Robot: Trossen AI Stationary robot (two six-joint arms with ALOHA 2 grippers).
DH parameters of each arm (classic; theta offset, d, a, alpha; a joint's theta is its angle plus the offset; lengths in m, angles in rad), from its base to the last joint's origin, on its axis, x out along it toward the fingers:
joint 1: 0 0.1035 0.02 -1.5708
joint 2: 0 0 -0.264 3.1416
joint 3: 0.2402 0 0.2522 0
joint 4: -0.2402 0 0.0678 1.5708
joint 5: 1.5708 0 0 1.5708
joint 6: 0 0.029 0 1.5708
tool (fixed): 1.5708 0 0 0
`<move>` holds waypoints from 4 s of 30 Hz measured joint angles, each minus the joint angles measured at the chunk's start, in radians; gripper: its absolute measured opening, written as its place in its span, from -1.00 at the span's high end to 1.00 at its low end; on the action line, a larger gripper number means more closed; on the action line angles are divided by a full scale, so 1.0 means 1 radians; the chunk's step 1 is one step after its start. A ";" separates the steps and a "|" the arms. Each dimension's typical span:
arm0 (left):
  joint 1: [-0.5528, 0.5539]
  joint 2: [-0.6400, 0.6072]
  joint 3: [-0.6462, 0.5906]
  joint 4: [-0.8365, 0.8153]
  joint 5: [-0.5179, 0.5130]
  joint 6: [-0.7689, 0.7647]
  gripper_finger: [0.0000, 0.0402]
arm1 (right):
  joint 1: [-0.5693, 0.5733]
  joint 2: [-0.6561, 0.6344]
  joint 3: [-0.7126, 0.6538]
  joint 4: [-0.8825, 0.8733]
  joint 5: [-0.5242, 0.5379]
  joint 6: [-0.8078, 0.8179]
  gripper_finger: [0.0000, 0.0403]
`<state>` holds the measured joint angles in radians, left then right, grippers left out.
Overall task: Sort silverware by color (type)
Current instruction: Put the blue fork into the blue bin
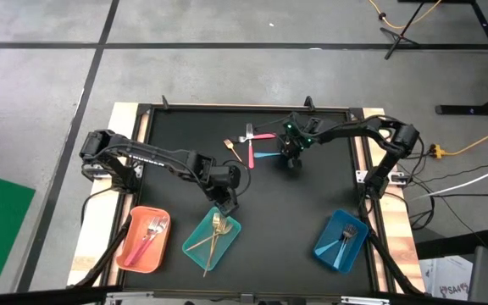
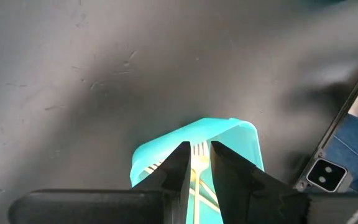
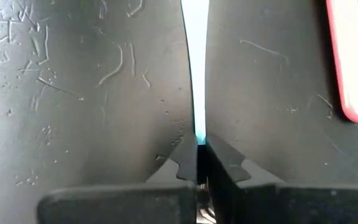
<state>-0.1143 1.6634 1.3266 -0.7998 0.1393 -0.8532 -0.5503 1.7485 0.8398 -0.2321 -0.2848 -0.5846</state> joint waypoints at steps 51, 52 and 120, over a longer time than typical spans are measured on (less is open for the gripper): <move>0.090 -0.187 0.000 -0.059 -0.234 0.261 0.72 | 0.930 -0.770 -0.002 -0.524 -0.042 0.583 1.00; 0.090 -0.187 0.000 -0.058 -0.234 0.261 0.72 | 0.959 -0.770 -0.002 -0.540 -0.040 0.606 1.00; 0.089 -0.186 0.000 -0.052 -0.235 0.251 0.72 | 1.361 -0.764 -0.266 -0.393 0.029 0.782 0.99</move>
<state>-0.0250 1.4773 1.3262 -0.8516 -0.0959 -0.6018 0.8112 0.9840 0.5743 -0.6254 -0.2558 0.1970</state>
